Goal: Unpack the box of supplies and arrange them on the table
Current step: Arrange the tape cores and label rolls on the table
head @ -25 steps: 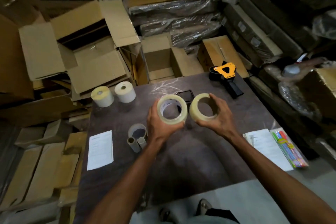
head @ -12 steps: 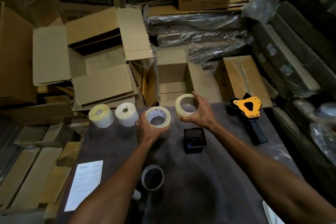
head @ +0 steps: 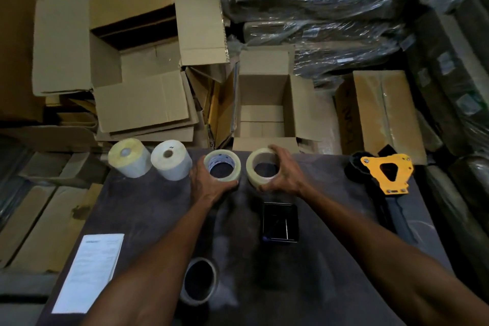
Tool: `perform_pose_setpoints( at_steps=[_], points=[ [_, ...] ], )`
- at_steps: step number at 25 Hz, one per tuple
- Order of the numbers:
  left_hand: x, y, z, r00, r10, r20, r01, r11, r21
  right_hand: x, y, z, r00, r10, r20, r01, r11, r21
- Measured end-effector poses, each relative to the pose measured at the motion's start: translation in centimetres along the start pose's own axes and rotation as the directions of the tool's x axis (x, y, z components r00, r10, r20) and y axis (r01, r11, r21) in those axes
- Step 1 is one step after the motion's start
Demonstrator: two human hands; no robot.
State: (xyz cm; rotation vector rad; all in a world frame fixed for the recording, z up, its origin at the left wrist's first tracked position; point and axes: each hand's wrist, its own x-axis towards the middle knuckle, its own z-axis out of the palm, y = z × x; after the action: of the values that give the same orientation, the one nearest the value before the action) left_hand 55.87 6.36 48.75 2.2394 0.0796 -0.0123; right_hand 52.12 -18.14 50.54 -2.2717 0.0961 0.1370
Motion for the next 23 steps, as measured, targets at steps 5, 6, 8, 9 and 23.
perform_pose_setpoints(
  at_steps=[5, 6, 8, 9, 23],
  points=[
    [0.0, -0.1, 0.4, 1.0, 0.019, -0.006, -0.02, 1.0, -0.017, 0.1, 1.4, 1.1, 1.0, 0.016, -0.005, -0.016, 1.0, 0.022],
    [-0.2, 0.0, 0.4, 1.0, 0.008, -0.001, -0.008, 1.0, -0.015, 0.0, 1.4, 1.2, 1.0, 0.024, -0.002, -0.024, 0.999, 0.036],
    [-0.6, 0.2, 0.3, 1.0, -0.021, 0.011, 0.021, 1.0, -0.014, -0.1, 1.5, 1.2, 1.0, 0.031, 0.005, -0.031, 0.999, 0.037],
    [-0.8, 0.2, 0.2, 0.999, -0.049, 0.025, 0.049, 0.999, 0.003, -0.1, 1.6, 1.2, 0.999, 0.037, 0.012, -0.037, 0.999, 0.027],
    [-14.2, 3.9, -2.9, 0.992, -0.121, -0.045, 0.106, 0.96, -0.257, -12.3, 2.5, -1.7, 0.951, 0.224, -0.215, -0.213, 0.974, 0.072]
  ],
)
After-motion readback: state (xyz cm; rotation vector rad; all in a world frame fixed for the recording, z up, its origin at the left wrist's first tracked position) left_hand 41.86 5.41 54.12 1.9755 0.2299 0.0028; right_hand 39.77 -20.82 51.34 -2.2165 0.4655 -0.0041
